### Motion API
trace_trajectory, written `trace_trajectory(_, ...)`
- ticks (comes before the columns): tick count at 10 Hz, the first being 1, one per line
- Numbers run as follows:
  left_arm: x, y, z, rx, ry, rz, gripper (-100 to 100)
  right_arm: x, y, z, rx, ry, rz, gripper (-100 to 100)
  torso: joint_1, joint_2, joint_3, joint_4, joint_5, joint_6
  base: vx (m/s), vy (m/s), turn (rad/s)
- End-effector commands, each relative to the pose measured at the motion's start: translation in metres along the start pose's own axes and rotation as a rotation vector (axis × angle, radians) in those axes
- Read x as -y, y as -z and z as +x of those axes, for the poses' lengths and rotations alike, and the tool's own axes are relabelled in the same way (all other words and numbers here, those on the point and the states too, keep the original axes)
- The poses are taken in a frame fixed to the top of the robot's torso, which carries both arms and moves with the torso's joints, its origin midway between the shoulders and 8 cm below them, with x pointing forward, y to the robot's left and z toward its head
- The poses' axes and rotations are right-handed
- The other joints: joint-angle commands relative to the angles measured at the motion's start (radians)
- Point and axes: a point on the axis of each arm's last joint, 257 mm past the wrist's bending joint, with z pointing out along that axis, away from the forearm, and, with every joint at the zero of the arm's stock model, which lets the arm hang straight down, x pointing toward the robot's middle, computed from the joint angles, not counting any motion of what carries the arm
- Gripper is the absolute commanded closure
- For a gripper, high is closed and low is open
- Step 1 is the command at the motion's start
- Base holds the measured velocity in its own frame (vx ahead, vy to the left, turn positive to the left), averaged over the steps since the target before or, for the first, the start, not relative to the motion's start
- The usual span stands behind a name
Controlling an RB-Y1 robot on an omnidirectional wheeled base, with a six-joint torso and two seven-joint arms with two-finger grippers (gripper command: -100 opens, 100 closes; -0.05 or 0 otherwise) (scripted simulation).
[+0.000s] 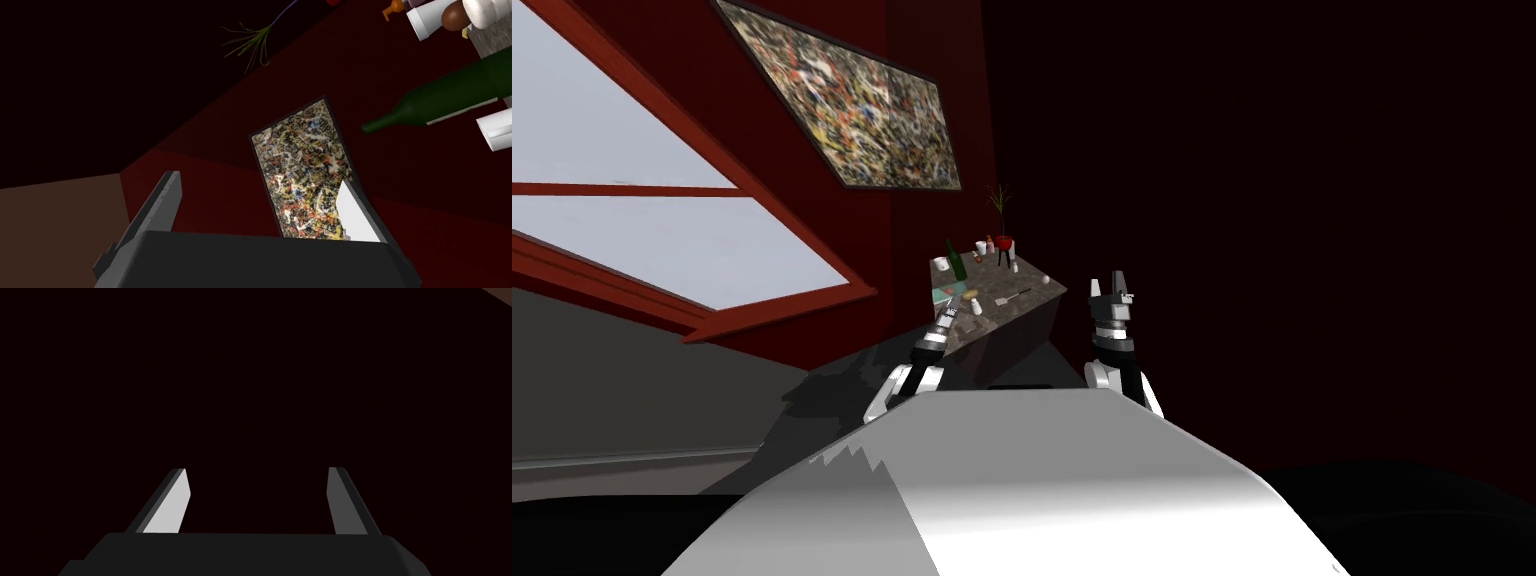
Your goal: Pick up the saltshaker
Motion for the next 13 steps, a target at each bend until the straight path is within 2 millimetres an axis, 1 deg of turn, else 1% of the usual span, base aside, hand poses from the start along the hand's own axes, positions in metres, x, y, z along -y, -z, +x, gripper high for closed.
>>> trace_trajectory(1, -0.016, 0.001, 0.013, -0.037, -0.065, -0.024, -100, 0.0, 0.0, 0.0, 0.0, 0.0, 0.0, 0, 0.0, 0.0, 0.0, 0.0, 0.0, 0.0, 0.034, -0.014, -0.051)
trace_trajectory(2, -0.026, 0.002, 0.02, -0.062, -0.106, -0.038, -100, 0.0, 0.0, 0.0, 0.0, 0.0, 0.0, 0, 0.0, 0.0, 0.0, 0.0, 0.0, 0.0, 0.031, -0.012, -0.059)
trace_trajectory(3, -0.028, 0.002, 0.021, -0.063, -0.105, -0.041, -100, 0.0, 0.0, 0.0, 0.0, 0.0, 0.0, 0, 0.0, 0.0, 0.0, 0.0, 0.0, 0.0, 0.02, -0.008, -0.016)
trace_trajectory(7, -0.07, 0.007, 0.047, -0.168, -0.273, -0.09, -100, 0.0, 0.0, 0.0, 0.0, 0.0, 0.0, 0, 0.0, 0.0, 0.0, 0.0, 0.0, 0.0, 0.026, -0.01, -0.053)
trace_trajectory(8, -0.072, 0.008, 0.048, -0.17, -0.272, -0.094, -100, 0.0, 0.0, 0.0, 0.0, 0.0, 0.0, 0, 0.0, 0.0, 0.0, 0.0, 0.0, 0.0, 0.021, -0.007, -0.019)
trace_trajectory(13, -0.124, 0.021, 0.069, -0.3, -0.475, -0.141, -100, 0.0, 0.0, 0.0, 0.0, 0.0, 0.0, 0, 0.001, 0.001, 0.0, 0.0, 0.0, 0.0, 0.024, -0.007, -0.047)
